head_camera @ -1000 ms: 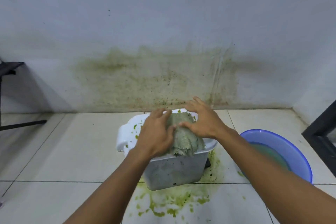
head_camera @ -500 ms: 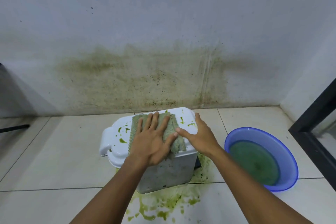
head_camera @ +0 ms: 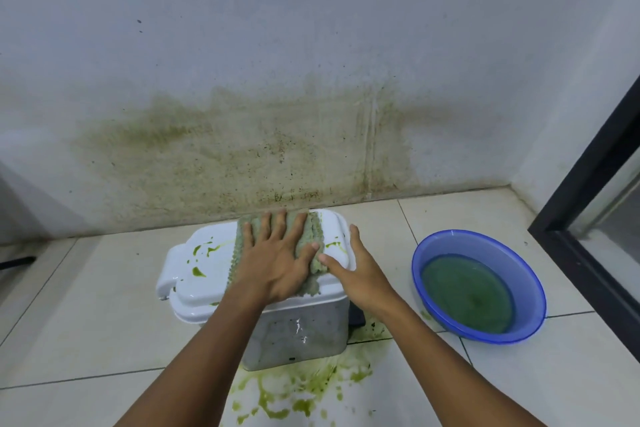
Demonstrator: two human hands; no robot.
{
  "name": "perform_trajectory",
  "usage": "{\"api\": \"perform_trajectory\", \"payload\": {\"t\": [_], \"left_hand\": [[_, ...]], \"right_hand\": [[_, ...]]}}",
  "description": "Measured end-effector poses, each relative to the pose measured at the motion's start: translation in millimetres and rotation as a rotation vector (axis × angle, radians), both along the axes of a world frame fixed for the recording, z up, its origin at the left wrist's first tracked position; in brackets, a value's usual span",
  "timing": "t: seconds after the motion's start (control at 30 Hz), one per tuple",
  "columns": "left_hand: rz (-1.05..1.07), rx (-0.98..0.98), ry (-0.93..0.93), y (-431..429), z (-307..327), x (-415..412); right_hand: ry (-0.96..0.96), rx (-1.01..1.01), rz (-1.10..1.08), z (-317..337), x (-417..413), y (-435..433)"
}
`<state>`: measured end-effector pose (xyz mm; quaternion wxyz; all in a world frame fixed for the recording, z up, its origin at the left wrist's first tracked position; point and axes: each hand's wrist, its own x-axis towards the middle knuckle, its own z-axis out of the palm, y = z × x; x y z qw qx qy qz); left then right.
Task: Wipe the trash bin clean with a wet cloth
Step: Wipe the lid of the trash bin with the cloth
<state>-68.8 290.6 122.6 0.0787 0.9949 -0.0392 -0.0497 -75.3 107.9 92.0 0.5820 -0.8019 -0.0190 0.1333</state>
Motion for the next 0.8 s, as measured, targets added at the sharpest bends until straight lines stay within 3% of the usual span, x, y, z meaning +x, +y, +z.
{"api": "perform_trajectory", "payload": {"t": [0.2,0.37,0.53,0.67,0.8], "left_hand": [[-0.031,0.005,-0.042,48,-5,-22],[0.029,-0.017,-0.001,22,-1,-2],[-0.080,-0.002,0.001,-25,2,9],[-0.201,-0.027,-0.045,-5,-3,-17],[-0.101,-0.001,-0.010,9,2,-13]], "right_hand": [[-0.038,-0.152,0.216,11,6,-27],[-0.049,-0.174,0.155,7,-1,-30],[-0.098,-0.221,0.206,12,-3,-31],[-0.134,-0.248,0.234,9,-1,-33],[-0.117,-0.189,0.200,5,-3,-32]]}}
